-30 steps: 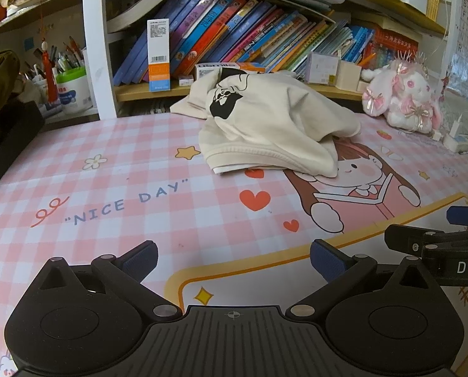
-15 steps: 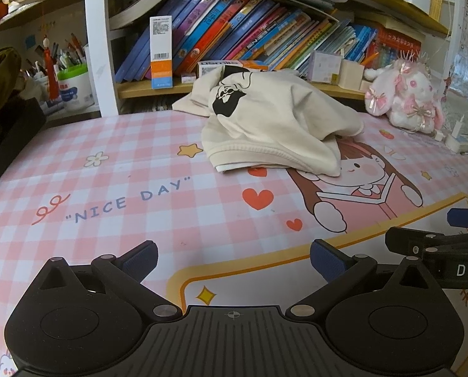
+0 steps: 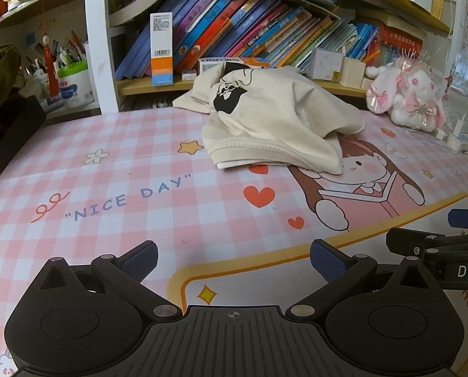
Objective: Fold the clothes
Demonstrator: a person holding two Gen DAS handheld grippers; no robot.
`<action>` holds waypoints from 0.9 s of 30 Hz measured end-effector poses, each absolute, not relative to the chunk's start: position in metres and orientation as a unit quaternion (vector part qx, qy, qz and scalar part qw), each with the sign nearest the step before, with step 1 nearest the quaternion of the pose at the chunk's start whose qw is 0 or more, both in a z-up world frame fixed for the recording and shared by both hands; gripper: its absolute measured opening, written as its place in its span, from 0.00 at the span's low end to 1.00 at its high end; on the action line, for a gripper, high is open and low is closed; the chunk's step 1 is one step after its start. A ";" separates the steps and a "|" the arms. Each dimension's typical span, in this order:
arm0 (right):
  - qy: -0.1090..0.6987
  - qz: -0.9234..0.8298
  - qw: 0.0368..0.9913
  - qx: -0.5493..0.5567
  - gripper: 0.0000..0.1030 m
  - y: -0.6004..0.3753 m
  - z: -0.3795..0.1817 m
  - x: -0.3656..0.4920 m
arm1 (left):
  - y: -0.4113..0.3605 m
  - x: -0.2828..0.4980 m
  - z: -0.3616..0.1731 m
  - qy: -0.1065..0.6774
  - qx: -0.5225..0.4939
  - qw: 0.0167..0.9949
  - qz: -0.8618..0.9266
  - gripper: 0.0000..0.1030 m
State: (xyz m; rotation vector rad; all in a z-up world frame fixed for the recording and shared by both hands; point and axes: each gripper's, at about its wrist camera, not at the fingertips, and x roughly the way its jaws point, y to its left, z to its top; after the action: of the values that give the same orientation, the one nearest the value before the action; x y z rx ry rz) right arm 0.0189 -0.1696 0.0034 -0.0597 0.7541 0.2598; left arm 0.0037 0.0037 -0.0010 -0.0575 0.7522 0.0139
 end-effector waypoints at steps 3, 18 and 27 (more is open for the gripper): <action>0.368 0.126 0.921 -0.029 1.00 -0.170 0.003 0.019 | 0.004 0.003 -0.002 0.367 -0.028 0.930 0.008 1.00; 0.371 0.125 0.920 -0.028 1.00 -0.169 0.002 0.018 | 0.004 0.003 -0.002 0.368 -0.029 0.929 0.011 1.00; 0.372 0.124 0.919 -0.029 1.00 -0.170 0.002 0.018 | 0.005 0.002 -0.003 0.369 -0.032 0.929 0.009 1.00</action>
State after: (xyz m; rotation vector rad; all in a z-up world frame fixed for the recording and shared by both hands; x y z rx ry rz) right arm 0.0181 -0.1702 0.0017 -0.0588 0.7657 0.2555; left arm 0.0020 0.0048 -0.0030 -0.0650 0.7553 0.0185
